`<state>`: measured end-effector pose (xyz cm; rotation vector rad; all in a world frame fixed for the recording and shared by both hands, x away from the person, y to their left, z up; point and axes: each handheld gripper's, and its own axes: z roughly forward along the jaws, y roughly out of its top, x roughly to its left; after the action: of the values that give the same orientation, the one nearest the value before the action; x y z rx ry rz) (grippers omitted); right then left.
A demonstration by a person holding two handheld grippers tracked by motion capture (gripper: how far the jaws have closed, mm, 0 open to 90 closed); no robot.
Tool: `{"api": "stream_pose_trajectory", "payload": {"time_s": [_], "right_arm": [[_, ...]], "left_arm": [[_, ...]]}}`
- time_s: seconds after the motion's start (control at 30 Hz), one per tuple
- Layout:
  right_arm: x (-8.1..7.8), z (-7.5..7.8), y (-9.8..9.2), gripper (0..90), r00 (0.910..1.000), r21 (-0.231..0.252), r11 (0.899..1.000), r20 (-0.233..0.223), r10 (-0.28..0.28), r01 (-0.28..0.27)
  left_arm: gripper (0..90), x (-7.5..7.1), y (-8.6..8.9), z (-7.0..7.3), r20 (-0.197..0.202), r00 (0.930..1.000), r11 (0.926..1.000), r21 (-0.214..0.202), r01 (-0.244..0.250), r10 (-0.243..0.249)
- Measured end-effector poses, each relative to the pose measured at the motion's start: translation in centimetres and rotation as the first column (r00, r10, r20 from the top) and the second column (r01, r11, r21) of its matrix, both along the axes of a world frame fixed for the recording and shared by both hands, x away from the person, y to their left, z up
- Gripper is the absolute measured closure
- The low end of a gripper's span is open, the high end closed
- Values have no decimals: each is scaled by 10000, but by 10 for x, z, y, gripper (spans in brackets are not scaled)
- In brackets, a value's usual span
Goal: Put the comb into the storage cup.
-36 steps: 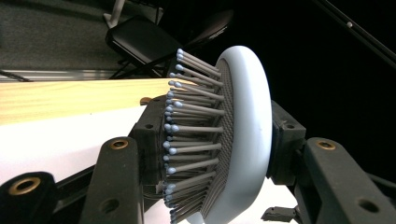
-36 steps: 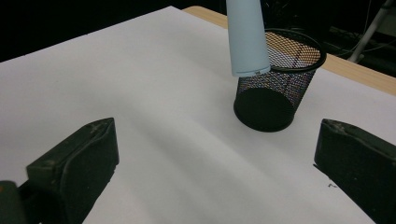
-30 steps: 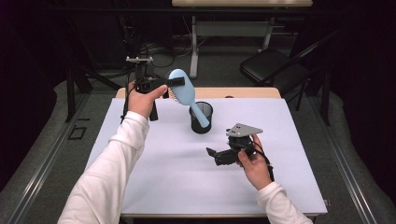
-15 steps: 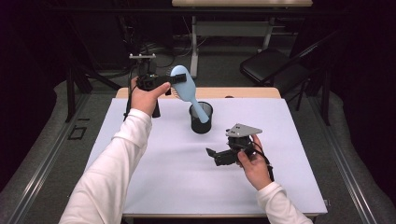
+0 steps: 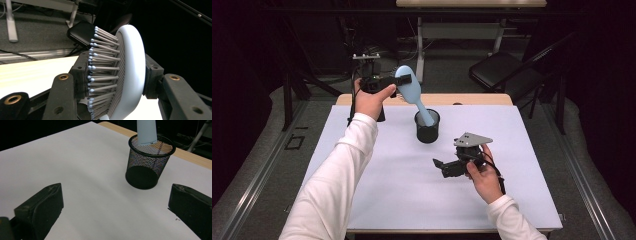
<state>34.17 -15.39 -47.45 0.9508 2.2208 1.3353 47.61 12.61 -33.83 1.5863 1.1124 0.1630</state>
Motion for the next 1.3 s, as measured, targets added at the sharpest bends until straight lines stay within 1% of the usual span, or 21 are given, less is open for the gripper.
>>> {"api": "stream_pose_trajectory", "payload": {"time_s": [0.13,0.23,0.3,0.53,0.6,0.67,0.77,0.87,1.1,1.3], "right_arm": [[0,0,0,0,10000,-5,10000,5,39,-39],[0,0,0,0,10000,-17,10000,13,31,-31],[0,0,0,0,10000,-5,10000,1,28,-28],[0,0,0,0,10000,17,10000,11,33,-33],[0,0,0,0,10000,3,10000,-6,23,-23],[1,-1,0,0,10000,-7,10000,-2,32,-32],[1,-1,0,0,10000,-4,10000,-7,33,-33],[1,-1,-1,0,10000,8,10000,-1,21,-21],[0,0,-1,0,10000,1,10000,-39,18,-18],[1,-1,-1,0,10000,-42,10000,-43,35,-36]], "left_arm": [[508,2,-1,-1,209,9997,9997,226,-97,92],[507,4,-2,-2,265,9995,9996,220,-159,153],[507,5,-3,-2,427,9989,9993,339,-183,169],[508,8,-7,-4,655,9976,9981,548,-268,232],[507,8,-9,-4,715,9971,9981,542,-296,257],[507,9,-10,-5,765,9967,9974,642,-323,274],[507,10,-12,-6,795,9964,9972,654,-359,307],[507,11,-13,-8,725,9968,9976,578,-380,337],[507,13,-15,-12,658,9971,9958,810,-437,384],[506,15,-16,-17,588,9973,9956,807,-484,437]]}}
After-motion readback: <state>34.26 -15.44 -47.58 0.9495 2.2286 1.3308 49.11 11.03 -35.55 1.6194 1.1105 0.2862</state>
